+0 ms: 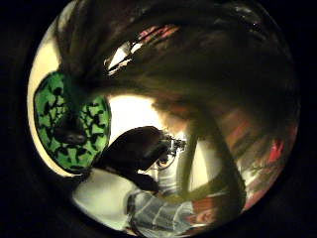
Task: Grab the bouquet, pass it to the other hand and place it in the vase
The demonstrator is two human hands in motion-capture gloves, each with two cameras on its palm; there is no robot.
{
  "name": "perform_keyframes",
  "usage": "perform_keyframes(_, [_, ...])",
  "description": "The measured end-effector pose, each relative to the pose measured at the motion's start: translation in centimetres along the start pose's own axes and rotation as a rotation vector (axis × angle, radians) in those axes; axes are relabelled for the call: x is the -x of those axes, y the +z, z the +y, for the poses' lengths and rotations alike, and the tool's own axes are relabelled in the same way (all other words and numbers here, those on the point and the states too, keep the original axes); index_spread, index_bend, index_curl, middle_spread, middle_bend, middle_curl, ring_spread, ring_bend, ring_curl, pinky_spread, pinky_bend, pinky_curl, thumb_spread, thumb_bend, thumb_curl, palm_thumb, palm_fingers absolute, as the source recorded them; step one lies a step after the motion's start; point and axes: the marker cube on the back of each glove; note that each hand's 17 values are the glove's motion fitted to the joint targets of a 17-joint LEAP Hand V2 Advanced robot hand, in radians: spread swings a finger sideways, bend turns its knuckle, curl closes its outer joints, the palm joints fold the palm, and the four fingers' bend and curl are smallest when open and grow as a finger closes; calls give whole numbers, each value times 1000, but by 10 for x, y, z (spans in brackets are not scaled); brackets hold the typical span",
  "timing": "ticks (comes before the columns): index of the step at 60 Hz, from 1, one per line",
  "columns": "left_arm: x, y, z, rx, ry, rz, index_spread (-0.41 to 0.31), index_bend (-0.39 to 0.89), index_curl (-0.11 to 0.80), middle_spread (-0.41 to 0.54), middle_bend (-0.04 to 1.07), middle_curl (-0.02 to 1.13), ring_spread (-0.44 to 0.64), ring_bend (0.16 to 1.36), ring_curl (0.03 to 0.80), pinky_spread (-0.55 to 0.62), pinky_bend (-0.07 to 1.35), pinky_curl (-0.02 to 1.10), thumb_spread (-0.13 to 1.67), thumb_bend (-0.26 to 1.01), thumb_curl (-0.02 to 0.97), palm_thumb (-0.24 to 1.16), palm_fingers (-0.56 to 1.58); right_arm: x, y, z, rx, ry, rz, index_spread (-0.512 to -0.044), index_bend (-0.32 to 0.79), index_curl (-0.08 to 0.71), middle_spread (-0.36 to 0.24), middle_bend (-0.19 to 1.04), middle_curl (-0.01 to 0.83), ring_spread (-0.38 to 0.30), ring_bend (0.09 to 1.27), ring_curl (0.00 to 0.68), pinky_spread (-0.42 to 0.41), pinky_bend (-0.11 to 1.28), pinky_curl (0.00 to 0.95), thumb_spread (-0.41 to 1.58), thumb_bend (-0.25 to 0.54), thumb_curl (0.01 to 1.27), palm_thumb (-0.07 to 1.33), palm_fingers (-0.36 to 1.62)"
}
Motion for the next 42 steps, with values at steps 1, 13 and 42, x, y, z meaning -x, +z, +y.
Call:
perform_keyframes(1, [4,0,6,-38,18,0,143,-5,275,226,230,337,245,643,321,288,489,349,799,-52,336,193,-282,6,-3,4,-10,-32,23,-234,140,320,-101,239,444,-181,349,400,-19,165,311,1069,-22,431,667,1015])
perform_keyframes(13, [17,-8,40,-131,37,110,211,43,163,358,182,301,398,598,285,427,423,312,766,-39,343,189,-212,24,-5,24,2,-47,10,-234,141,327,-101,237,444,-182,338,401,-14,167,303,1075,-20,436,676,1016])
perform_keyframes(42, [-8,-33,100,-190,91,211,182,87,94,328,239,323,408,579,269,428,360,304,798,-33,345,224,-63,21,-37,50,-84,118,143,-233,142,335,-102,242,449,-182,326,403,-13,165,292,1074,-22,440,687,1025])
